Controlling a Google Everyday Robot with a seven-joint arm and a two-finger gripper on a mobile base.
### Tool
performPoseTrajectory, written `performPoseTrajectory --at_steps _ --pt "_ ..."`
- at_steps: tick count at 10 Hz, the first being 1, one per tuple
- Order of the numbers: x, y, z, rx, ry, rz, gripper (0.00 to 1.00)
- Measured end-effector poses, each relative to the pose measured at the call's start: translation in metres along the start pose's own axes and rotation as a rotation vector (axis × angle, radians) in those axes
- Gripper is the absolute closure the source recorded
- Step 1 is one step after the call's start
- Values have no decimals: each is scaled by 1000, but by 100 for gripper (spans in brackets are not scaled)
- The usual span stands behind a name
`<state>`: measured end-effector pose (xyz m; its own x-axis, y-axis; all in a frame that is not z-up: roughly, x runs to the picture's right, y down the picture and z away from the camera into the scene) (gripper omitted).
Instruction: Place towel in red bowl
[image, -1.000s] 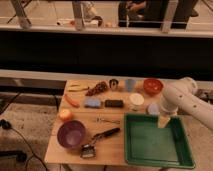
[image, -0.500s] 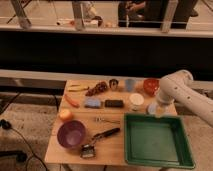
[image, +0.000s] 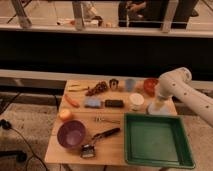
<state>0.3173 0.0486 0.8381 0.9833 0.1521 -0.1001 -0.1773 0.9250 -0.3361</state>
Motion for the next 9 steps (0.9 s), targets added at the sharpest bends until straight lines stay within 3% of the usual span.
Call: performPoseTrajectory --at_steps 4,9 --pt "22 -13 24 37 26 51 20" --pt "40 -12 63 2 60 88 20"
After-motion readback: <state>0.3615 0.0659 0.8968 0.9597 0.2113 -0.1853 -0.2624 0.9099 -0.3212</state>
